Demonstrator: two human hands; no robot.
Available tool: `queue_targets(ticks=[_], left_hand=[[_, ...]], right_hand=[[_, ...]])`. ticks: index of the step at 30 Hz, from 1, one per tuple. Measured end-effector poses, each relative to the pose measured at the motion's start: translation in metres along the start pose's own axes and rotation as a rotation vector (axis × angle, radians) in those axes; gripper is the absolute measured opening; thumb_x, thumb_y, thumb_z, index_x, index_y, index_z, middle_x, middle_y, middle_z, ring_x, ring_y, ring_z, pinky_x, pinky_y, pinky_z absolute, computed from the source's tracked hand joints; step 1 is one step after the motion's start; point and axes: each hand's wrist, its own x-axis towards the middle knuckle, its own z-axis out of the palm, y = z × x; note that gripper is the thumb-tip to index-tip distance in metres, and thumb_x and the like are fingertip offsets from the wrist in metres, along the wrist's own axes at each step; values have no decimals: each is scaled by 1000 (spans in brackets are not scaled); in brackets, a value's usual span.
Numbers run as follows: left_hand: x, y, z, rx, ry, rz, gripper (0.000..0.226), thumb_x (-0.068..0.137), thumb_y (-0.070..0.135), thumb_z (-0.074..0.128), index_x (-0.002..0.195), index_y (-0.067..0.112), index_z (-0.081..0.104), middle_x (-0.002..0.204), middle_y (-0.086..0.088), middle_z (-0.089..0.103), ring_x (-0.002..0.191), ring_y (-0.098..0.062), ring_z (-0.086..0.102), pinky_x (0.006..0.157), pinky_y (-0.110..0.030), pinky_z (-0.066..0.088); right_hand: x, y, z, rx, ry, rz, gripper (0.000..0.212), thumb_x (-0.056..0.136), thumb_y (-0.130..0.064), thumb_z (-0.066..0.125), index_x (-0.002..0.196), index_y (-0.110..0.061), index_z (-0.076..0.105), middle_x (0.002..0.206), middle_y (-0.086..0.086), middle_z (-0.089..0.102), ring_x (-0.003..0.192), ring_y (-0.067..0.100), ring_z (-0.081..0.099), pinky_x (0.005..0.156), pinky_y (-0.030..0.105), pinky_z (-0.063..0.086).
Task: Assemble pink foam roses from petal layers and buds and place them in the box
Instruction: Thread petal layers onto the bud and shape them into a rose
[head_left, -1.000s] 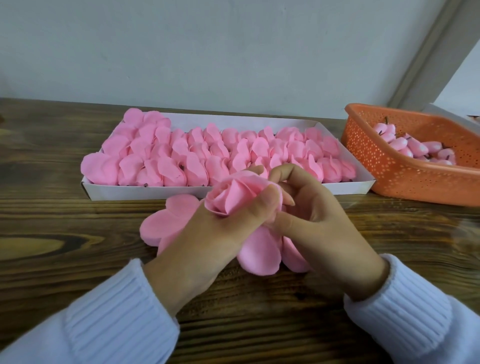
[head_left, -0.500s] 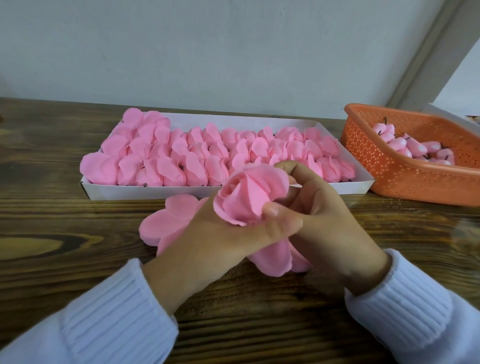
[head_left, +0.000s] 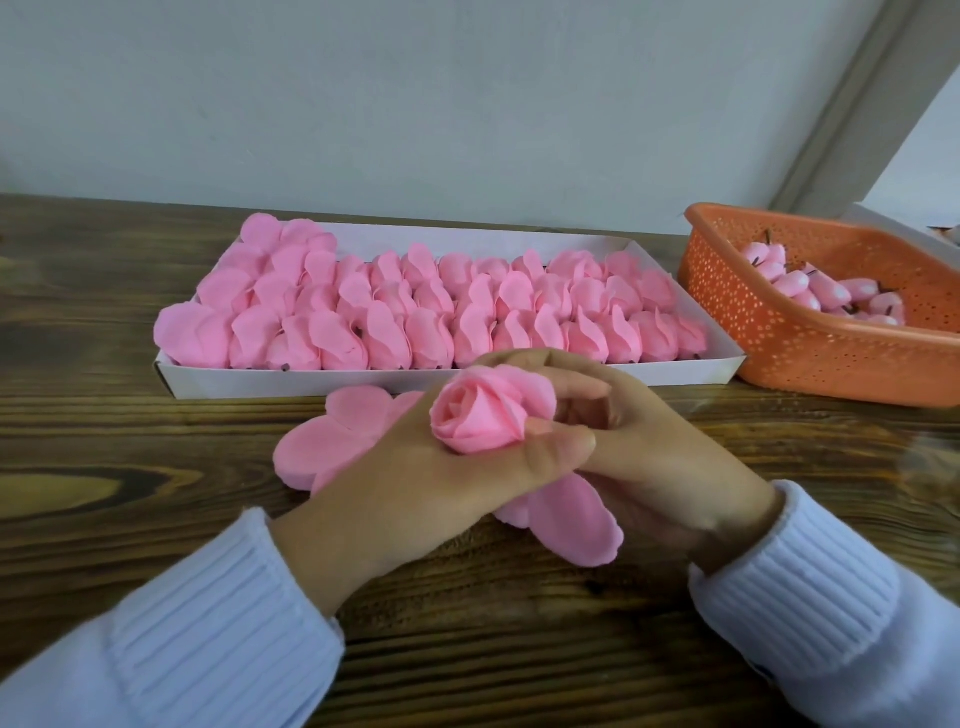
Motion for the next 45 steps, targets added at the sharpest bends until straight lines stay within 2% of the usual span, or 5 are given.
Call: queue_targets(ticks=[7, 13, 23, 39, 45], left_hand=[[-2, 6, 7, 26, 93, 139, 19, 97, 22, 52, 116, 23, 51, 46, 38, 50, 45, 26, 46, 46, 8, 28], [-2, 14, 8, -39, 264, 116, 43, 74, 49, 52, 114, 34, 53, 39, 19, 45, 48, -6, 51, 33, -14, 28], [-3, 8, 12, -10, 163, 96, 9, 78, 33, 57, 72, 27, 60, 40, 23, 51, 37, 16, 47, 42, 3, 31], [-3, -1, 9, 17, 115, 47, 29, 72, 43, 66, 101, 46, 68, 101, 4, 73, 97, -15, 68, 86, -31, 56], [-4, 3, 11, -41, 233, 91, 15, 74, 47, 71, 66, 36, 65, 37, 18, 50, 34, 14, 42, 40, 1, 30]], right_hand=[[0, -3, -8, -45, 129, 7, 40, 81, -7, 65, 119, 0, 56, 109, 18, 69, 99, 29, 66, 88, 35, 54], [0, -4, -9, -230, 408, -213, 31, 71, -3, 73, 98, -10, 59, 80, 7, 73, 74, 18, 69, 68, 29, 55], [-7, -5, 11, -599, 491, -607, 29, 78, -8, 74, 97, -16, 54, 79, -7, 73, 73, 11, 70, 62, 23, 51], [-9, -4, 11, -534, 403, -674, 29, 80, -4, 72, 100, -15, 53, 86, 3, 73, 74, 14, 70, 68, 22, 54], [-6, -1, 8, -445, 404, -641, 16, 86, -3, 62, 97, -10, 54, 88, 1, 66, 84, 9, 65, 74, 18, 50]])
